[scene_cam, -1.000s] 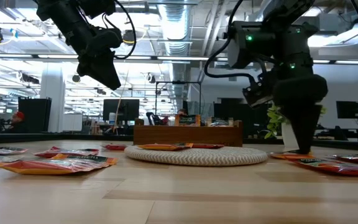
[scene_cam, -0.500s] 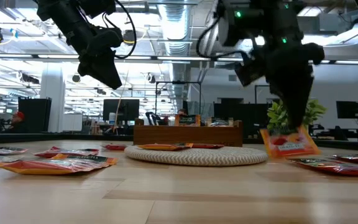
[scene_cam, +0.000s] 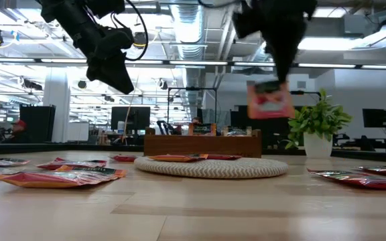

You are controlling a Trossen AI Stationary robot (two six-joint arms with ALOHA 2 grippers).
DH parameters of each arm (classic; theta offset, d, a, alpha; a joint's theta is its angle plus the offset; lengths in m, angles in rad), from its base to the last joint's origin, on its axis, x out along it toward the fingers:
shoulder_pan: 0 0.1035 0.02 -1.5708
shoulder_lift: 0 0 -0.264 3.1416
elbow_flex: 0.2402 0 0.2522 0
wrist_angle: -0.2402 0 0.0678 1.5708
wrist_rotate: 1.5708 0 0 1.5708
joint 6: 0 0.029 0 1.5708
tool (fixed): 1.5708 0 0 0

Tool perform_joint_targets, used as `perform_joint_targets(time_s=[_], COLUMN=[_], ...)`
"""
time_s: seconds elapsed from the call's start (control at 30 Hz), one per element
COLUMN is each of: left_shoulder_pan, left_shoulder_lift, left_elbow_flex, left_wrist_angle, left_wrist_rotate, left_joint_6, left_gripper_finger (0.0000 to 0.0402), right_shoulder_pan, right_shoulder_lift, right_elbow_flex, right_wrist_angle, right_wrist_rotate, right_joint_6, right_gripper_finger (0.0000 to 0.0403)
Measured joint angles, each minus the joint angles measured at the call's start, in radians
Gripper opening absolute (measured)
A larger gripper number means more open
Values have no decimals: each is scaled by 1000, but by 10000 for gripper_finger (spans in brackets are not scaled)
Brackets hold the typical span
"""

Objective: Pick & Place Tea
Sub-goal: Put the orange tea bag into the middle section of the wooden organizer

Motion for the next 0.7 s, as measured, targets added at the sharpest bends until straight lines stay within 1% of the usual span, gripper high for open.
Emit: perform_joint_targets(time_s=[0.13,0.2,0.43,0.7], left_shoulder_pan=[0,0,0,0], left_shoulder_lift=[0,0,0,0], left_elbow_flex=[0,0,0,0], left_wrist_angle=[7,7,6,7], left_wrist_rotate=[0,0,0,0], left_joint_6=[0,0,0,0], left_gripper_finger=[131,131,131,131], right_shoulder_pan=[-32,-56,-144,-213], right_shoulder_lift=[0,0,5,5], right_elbow_flex=[79,101,121,121], right_wrist_angle=[12,45,215,307], right_wrist_rotate=[82,112,129,153], right_joint_6=[-63,-101,-243,-368], right_gripper_finger=[0,0,0,0])
